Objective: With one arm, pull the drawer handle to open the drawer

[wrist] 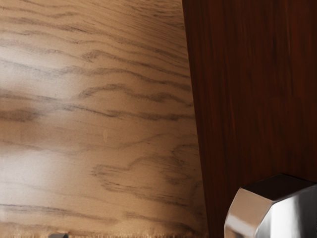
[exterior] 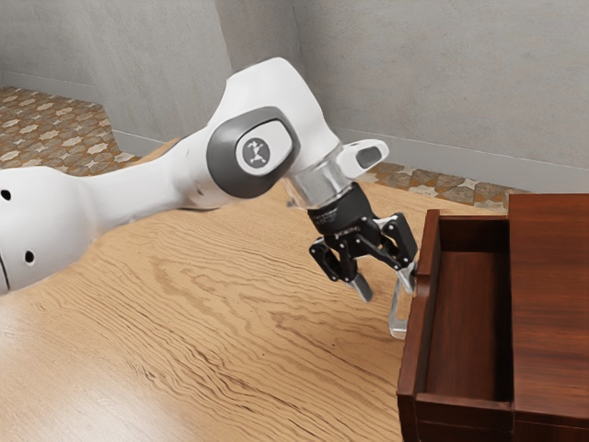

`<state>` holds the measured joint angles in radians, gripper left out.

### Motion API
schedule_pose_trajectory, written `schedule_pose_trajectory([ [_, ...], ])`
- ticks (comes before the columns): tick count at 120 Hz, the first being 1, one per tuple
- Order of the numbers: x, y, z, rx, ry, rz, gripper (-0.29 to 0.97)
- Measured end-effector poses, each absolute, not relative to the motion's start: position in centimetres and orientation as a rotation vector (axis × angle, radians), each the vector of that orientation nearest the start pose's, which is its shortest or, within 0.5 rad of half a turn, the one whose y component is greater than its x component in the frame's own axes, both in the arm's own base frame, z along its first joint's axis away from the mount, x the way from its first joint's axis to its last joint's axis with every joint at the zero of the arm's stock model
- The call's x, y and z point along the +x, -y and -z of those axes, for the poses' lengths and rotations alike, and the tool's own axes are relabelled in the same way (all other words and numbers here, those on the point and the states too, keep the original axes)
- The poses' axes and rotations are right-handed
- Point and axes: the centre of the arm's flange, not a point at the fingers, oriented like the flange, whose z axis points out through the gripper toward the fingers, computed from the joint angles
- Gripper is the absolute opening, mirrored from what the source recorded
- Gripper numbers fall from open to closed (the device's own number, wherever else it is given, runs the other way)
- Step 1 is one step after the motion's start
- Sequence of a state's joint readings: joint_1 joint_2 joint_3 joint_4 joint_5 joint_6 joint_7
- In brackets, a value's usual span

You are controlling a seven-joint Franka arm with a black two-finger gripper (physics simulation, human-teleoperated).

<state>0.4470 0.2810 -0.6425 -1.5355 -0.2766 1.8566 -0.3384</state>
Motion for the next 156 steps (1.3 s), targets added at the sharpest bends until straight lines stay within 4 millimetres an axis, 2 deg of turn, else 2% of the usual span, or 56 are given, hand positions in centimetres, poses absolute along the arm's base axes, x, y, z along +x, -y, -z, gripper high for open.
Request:
schedule_pose_trajectory([
  [65,62.0,4.7,-54.7,-3.539,0.25,-0.108,0.45],
  [132,60.8,2.4,-55.1,-3.488,0.113,-0.143,0.45],
  [156,60.7,2.8,-55.3,-3.483,0.05,-0.142,0.47],
])
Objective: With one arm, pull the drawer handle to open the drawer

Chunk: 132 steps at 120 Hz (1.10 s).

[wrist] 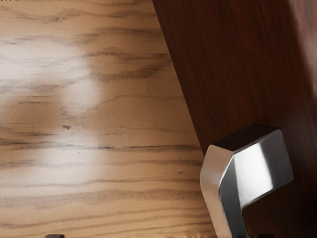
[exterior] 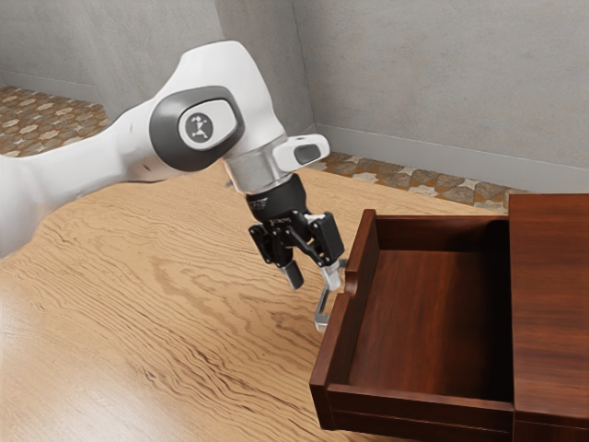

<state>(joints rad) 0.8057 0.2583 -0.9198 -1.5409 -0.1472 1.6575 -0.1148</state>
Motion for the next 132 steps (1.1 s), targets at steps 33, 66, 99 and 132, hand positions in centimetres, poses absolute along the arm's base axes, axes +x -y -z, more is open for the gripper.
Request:
schedule_pose_trajectory([
  [33,60.4,4.1,-55.7,-3.475,-0.034,-0.135,0.51],
  [66,60.3,3.4,-55.9,-3.467,-0.037,-0.143,0.53],
  [99,60.1,4.1,-59.1,-3.469,-0.084,-0.055,0.55],
  [132,57.4,2.2,-69.6,-3.242,0.053,0.249,0.62],
])
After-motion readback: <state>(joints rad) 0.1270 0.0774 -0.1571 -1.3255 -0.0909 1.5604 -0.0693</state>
